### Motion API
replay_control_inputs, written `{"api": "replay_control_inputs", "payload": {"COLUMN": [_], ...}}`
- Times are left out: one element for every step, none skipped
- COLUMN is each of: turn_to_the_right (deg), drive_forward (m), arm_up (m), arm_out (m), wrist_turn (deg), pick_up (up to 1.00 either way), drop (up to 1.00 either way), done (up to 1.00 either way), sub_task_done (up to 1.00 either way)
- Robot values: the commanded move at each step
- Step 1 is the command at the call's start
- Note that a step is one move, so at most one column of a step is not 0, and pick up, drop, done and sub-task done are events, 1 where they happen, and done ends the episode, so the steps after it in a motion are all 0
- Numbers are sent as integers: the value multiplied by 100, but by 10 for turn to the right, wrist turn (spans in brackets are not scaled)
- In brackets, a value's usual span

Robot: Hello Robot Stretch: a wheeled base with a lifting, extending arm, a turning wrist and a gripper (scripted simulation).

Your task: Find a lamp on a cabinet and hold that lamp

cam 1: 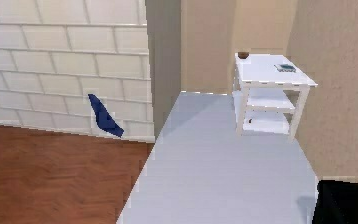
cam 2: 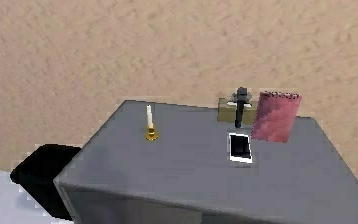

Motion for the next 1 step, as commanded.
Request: {"api": "replay_control_inputs", "payload": {"turn_to_the_right": [0], "drive_forward": [0], "arm_up": [50], "arm_out": [0], "wrist_turn": [0], "pick_up": [0], "drop": [0], "done": [0], "sub_task_done": [0]}}
